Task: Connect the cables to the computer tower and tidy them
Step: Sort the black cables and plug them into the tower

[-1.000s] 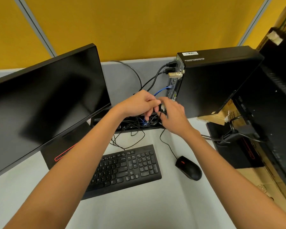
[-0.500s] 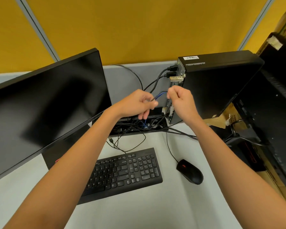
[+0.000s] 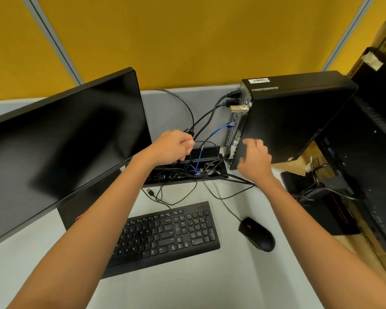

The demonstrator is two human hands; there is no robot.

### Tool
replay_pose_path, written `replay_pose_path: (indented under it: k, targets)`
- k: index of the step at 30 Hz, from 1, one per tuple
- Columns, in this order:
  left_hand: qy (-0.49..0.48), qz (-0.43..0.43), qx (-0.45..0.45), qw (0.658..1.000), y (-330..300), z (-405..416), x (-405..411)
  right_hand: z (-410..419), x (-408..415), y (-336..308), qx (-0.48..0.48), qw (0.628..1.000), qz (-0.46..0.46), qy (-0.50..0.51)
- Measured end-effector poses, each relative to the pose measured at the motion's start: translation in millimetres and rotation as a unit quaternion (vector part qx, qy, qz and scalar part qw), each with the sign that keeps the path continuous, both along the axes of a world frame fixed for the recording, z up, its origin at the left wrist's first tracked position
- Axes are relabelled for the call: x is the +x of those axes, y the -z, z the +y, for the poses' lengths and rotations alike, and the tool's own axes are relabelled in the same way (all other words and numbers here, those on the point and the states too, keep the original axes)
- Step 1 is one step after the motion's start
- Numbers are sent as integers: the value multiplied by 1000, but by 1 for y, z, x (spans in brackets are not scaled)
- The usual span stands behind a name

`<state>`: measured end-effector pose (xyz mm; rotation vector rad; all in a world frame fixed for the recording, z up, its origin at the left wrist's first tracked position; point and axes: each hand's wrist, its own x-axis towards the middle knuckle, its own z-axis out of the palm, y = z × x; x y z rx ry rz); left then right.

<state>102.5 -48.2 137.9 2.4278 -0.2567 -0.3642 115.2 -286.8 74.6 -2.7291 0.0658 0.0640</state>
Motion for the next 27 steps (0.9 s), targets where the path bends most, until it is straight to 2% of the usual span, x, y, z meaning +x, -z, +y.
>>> replay_pose_path:
  k: [2,3,5,6,8,9,11,12,13,14,15,17,18,20,23,25,27]
  targets:
    - [3,-30,9,999,-3,-14,-1,23,-6,-14,32,991,-104,-72]
    - [-1,-33,-6,999,-6,-20,-1,31,-8,-20,62,982,-119,-130]
    - [-12,-52,-34,998,-11,-27,-1,43,-11,-29,183,954,-66,-228]
    - [-20,-78,-31,996,-12,-28,0,46,-13,-34,279,931,-23,-232]
    - [-46,-142,-5,989,-14,-26,3,49,-14,-45,497,854,40,-146]
    - [-60,-168,6,984,-15,-24,4,48,-12,-51,574,811,65,-92]
    - [-72,-194,17,978,-15,-21,6,42,-7,-58,639,760,112,-27]
    - [-68,-197,21,978,-14,-20,6,39,-5,-60,648,749,139,-10]
    - [-62,-195,26,978,-14,-21,6,37,-4,-64,639,752,160,7]
    - [-56,-190,29,980,-12,-22,6,38,-5,-68,614,772,164,15]
    - [-49,-179,25,982,-12,-24,5,40,-3,-68,571,809,141,3]
    - [-34,-144,-24,989,-14,-28,1,42,1,-63,442,895,16,-55]
    - [-29,-118,-72,990,-18,-29,-1,40,5,-57,380,920,-58,-83]
    - [-25,-65,-169,983,-28,-27,-6,34,12,-44,308,938,-137,-79]
    - [-24,-33,-241,970,-39,-6,-10,12,22,-21,234,956,-176,18]
    - [-49,-39,-271,960,-40,20,-7,-12,22,-2,195,962,-168,88]
    - [-120,-62,-307,942,-39,48,-5,-34,18,20,156,971,-127,130]
